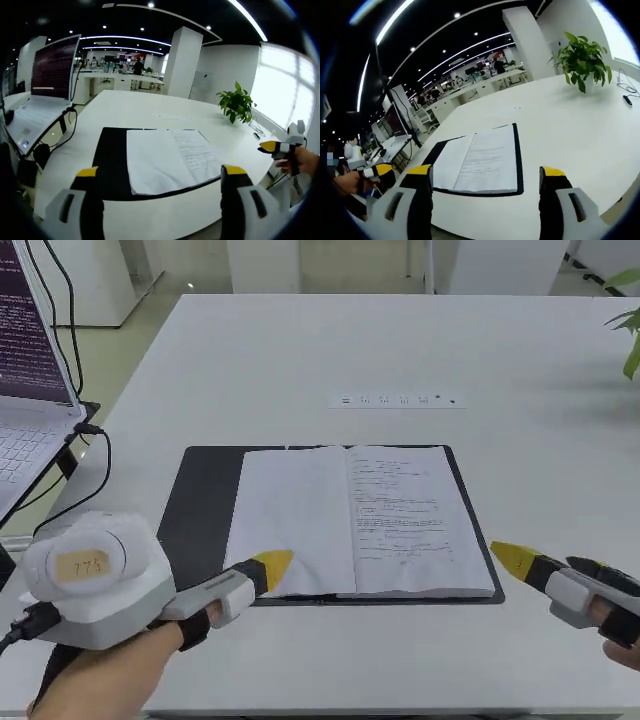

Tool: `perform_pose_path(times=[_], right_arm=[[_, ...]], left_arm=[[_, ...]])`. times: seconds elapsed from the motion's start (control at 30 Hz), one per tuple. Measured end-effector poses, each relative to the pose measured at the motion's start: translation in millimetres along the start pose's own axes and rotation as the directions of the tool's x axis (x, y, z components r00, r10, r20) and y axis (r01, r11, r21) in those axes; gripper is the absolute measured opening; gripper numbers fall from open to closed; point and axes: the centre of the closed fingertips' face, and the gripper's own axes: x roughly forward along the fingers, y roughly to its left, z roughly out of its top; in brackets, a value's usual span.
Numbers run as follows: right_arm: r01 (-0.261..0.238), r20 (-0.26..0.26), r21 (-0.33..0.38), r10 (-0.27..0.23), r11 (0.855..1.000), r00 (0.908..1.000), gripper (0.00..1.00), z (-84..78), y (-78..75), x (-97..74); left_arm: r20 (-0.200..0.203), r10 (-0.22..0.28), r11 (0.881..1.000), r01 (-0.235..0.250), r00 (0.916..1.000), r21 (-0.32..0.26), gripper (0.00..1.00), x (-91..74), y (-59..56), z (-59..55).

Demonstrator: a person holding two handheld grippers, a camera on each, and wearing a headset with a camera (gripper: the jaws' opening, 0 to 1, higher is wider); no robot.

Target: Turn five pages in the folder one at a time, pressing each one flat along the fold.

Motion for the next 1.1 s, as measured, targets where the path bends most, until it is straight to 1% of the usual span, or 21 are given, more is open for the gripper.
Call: perform_pose_path(times=[0.03, 0.07, 0.13, 0.2, 0.3, 0.33, 0.37, 0.4, 0.5, 0.57, 0.63, 0.73, 0.8, 0.83, 0.87, 0.9, 0.93, 0.97, 1.0, 1.03, 1.1], right_arm=[[0.006, 0.001, -0.030, -0.006, 1.000, 1.0000, 1.00, -0.6, -0.9, 0.5], [0.006, -0.018, -0.045, -0.007, 0.999, 0.9998, 0.98, -4.5, -0.4, -0.8], [-0.007, -0.017, -0.063, 0.006, 0.998, 0.9998, 1.00, -6.7, 3.7, -0.2], [-0.009, -0.026, -0.059, 0.007, 0.998, 0.9996, 1.00, -9.6, 3.2, 0.5], [-0.018, -0.034, -0.048, 0.016, 0.999, 0.9993, 1.00, -12.6, 4.8, 0.6], [-0.018, -0.032, -0.040, 0.017, 0.999, 0.9993, 1.00, -12.9, 4.7, 0.9], [-0.021, -0.033, -0.034, 0.020, 0.999, 0.9993, 1.00, -13.2, 4.4, 0.9], [-0.021, -0.033, -0.030, 0.020, 0.999, 0.9992, 1.00, -13.7, 4.3, 1.4], [-0.024, -0.042, -0.024, 0.023, 0.999, 0.9989, 1.00, -16.9, 1.9, 2.2], [-0.025, -0.045, -0.022, 0.024, 0.999, 0.9987, 1.00, -17.8, 1.3, 2.5], [-0.026, -0.045, -0.019, 0.025, 0.999, 0.9987, 1.00, -17.7, 0.4, 2.7], [-0.026, -0.049, -0.012, 0.026, 1.000, 0.9985, 0.99, -18.5, -0.7, 3.7], [-0.029, -0.055, -0.012, 0.028, 1.000, 0.9981, 0.98, -20.0, -1.2, 3.7], [-0.028, -0.053, -0.010, 0.028, 1.000, 0.9982, 0.98, -20.1, -1.7, 3.8], [-0.029, -0.054, -0.006, 0.029, 1.000, 0.9981, 0.97, -20.4, -2.1, 4.5], [-0.030, -0.059, 0.003, 0.030, 1.000, 0.9978, 0.97, -21.3, -2.4, 5.4], [-0.030, -0.056, 0.007, 0.030, 1.000, 0.9979, 0.97, -21.3, -3.2, 5.9], [-0.032, -0.050, 0.009, 0.032, 0.999, 0.9982, 0.96, -21.2, -5.0, 6.9], [-0.032, -0.048, 0.009, 0.033, 0.999, 0.9983, 0.96, -21.3, -4.7, 6.9], [-0.033, -0.053, 0.013, 0.034, 0.999, 0.9980, 0.96, -22.3, -4.5, 6.8], [-0.034, -0.049, 0.016, 0.034, 0.999, 0.9982, 0.96, -22.5, -4.4, 6.3]], left_arm=[[-0.002, 0.001, 1.000, -0.001, 1.0000, -0.002, 0.99, -1.5, 0.0, -0.2], [-0.004, 0.000, 1.000, 0.000, 1.0000, -0.005, 0.99, -2.7, 0.0, -0.7], [-0.020, 0.000, 1.000, 0.000, 0.9998, -0.004, 0.99, -4.6, 0.9, -4.2], [-0.023, 0.008, 1.000, -0.008, 0.9997, 0.026, 0.99, -8.0, 3.2, -5.9], [-0.026, 0.011, 1.000, -0.011, 0.9996, 0.016, 0.99, -11.5, 6.9, -5.8], [-0.024, 0.015, 1.000, -0.014, 0.9996, 0.021, 0.99, -11.7, 7.8, -5.1], [-0.022, 0.021, 0.999, -0.020, 0.9995, 0.042, 0.99, -12.4, 9.9, -4.0], [-0.022, 0.024, 0.999, -0.023, 0.9995, 0.044, 0.99, -12.5, 10.4, -3.7], [-0.021, 0.024, 0.998, -0.023, 0.9995, 0.059, 0.99, -10.3, 10.9, -1.0], [-0.027, 0.024, 0.997, -0.022, 0.9994, 0.079, 0.99, -5.6, 10.9, -1.9], [-0.041, 0.022, 0.996, -0.018, 0.9989, 0.086, 0.99, -0.6, 10.0, -3.9], [-0.055, 0.006, 0.996, -0.001, 0.9985, 0.092, 0.99, 10.2, 0.4, -7.1], [-0.069, -0.025, 0.994, 0.032, 0.9973, 0.102, 0.99, 23.2, -10.6, -10.5], [-0.082, -0.044, 0.991, 0.054, 0.9956, 0.119, 0.99, 31.1, -19.5, -12.8], [-0.087, -0.056, 0.989, 0.067, 0.9947, 0.129, 0.99, 36.4, -25.2, -13.7], [-0.095, -0.078, 0.984, 0.092, 0.9924, 0.153, 0.99, 44.7, -36.1, -15.6], [-0.109, -0.092, 0.980, 0.110, 0.9897, 0.168, 0.96, 50.2, -43.0, -18.0], [-0.127, -0.110, 0.974, 0.132, 0.9858, 0.182, 0.92, 59.6, -51.4, -21.8], [-0.133, -0.120, 0.972, 0.144, 0.9839, 0.187, 0.90, 66.0, -57.1, -23.6], [-0.136, -0.137, 0.968, 0.162, 0.9812, 0.193, 0.90, 74.8, -66.3, -25.8], [-0.150, -0.157, 0.964, 0.184, 0.9762, 0.193, 0.91, 85.9, -77.8, -29.5]])
